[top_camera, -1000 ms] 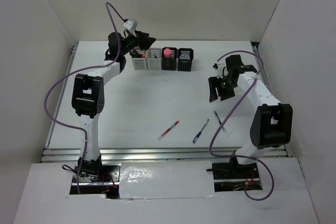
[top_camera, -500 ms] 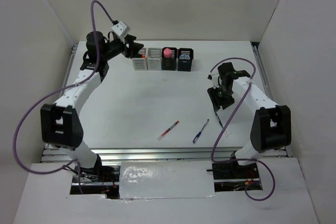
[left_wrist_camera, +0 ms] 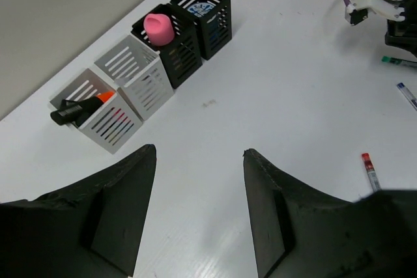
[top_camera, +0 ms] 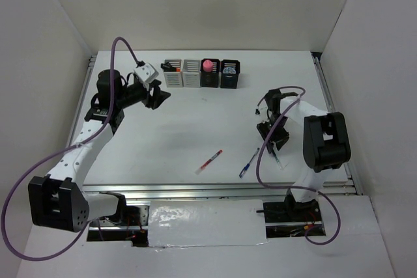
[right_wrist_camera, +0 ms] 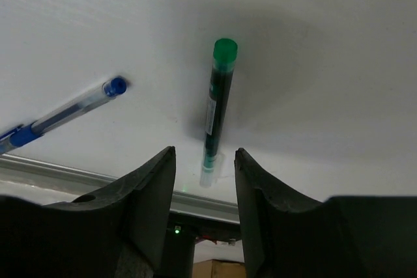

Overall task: Sort the stationery into containers
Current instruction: Pick up the pen from the center of the board.

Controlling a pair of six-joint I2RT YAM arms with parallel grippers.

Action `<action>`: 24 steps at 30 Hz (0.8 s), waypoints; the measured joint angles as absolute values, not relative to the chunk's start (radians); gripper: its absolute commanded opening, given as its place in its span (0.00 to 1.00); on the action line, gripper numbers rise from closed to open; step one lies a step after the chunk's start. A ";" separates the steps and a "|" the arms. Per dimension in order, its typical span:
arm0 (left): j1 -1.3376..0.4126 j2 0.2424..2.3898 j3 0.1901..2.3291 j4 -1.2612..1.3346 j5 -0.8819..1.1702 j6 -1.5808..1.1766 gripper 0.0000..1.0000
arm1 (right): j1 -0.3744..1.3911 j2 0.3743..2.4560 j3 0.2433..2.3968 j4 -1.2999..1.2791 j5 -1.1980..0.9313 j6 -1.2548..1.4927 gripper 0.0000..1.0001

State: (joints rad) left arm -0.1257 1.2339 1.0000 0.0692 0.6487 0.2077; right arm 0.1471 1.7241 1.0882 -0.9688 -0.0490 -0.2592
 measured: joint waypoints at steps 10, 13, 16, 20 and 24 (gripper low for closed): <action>-0.130 1.187 0.984 0.040 0.685 0.279 0.67 | 0.151 1.811 1.090 -0.941 -0.036 -0.248 0.24; -0.146 1.189 0.998 -0.006 0.691 0.345 0.67 | 0.162 1.813 1.090 -0.933 -0.014 -0.242 0.06; -0.183 1.190 1.017 -0.039 0.698 0.431 0.67 | 0.171 1.814 1.092 -0.932 0.001 -0.238 0.00; -0.259 1.190 1.033 -0.082 0.717 0.606 0.68 | 0.170 1.812 1.127 -0.940 -0.025 -0.233 0.00; -0.396 1.190 1.033 -0.128 0.711 0.858 0.68 | 0.170 1.769 1.279 -0.965 -0.175 -0.219 0.00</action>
